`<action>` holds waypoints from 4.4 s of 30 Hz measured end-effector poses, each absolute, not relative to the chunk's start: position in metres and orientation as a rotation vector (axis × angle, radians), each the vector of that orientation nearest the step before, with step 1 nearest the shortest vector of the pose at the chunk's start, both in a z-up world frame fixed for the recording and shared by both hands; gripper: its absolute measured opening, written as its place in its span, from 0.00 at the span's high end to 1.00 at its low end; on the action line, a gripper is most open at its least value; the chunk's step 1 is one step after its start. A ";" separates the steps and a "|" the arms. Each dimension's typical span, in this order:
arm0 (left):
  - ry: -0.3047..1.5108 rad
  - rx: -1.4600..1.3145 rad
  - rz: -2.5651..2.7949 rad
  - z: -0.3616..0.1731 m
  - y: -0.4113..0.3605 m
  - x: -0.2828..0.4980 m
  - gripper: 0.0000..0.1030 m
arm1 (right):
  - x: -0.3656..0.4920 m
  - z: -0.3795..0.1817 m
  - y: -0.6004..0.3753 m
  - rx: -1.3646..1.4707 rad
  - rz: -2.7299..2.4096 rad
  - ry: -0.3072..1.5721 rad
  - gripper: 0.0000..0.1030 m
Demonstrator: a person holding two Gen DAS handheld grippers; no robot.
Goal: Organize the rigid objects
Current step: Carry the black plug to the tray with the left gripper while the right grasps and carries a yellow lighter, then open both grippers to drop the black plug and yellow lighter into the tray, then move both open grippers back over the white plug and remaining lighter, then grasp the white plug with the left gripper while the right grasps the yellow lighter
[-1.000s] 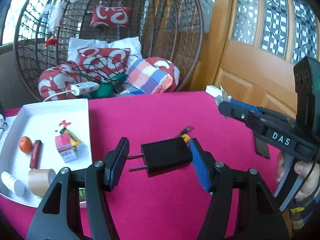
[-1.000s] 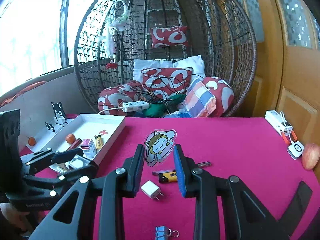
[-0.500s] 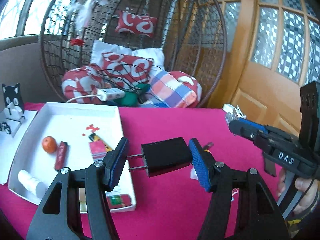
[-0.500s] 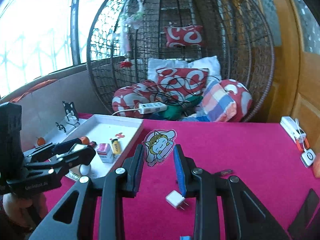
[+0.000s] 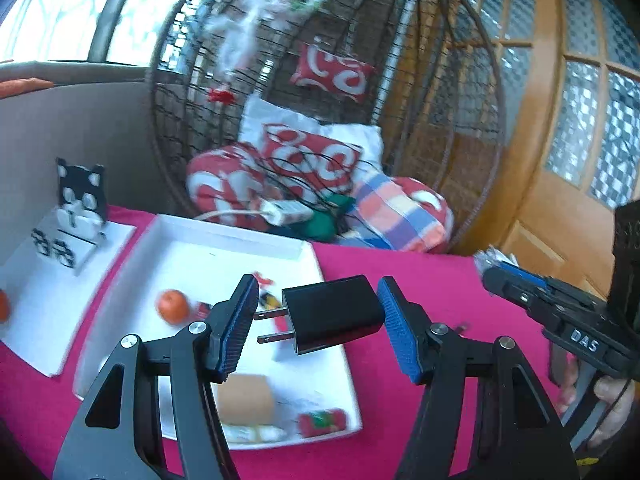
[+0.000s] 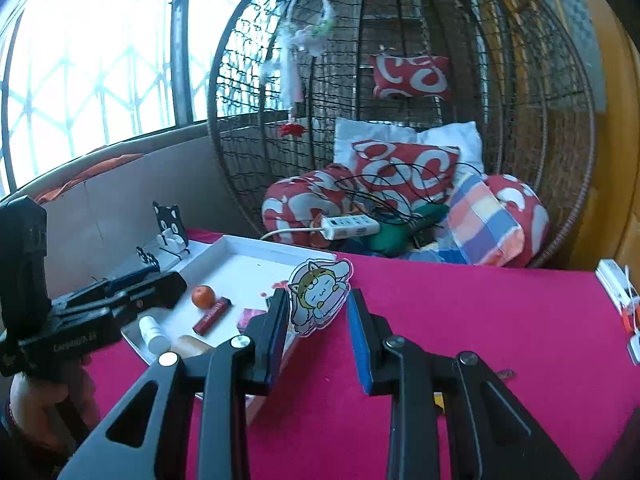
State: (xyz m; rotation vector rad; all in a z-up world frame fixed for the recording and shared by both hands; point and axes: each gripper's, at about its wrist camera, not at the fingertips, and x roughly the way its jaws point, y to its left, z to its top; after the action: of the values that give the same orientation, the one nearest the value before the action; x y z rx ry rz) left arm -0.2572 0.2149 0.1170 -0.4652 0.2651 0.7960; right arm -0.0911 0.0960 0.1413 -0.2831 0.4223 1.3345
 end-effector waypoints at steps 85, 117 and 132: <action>0.178 -0.393 0.723 0.148 0.196 -0.238 0.00 | -0.018 0.120 0.048 0.008 0.975 0.523 0.00; 0.803 -0.286 0.343 -0.004 0.142 -0.012 0.56 | 0.082 0.029 -0.038 0.032 0.882 0.786 0.00; 0.677 -0.326 0.424 0.031 0.137 -0.087 0.58 | 0.040 0.002 0.091 -0.502 1.054 0.781 0.00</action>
State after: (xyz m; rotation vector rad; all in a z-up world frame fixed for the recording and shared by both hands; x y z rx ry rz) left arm -0.0869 0.1372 0.0313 -0.3259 0.6768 0.4241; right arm 0.0405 0.0911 0.0020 -0.5018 0.7813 1.0535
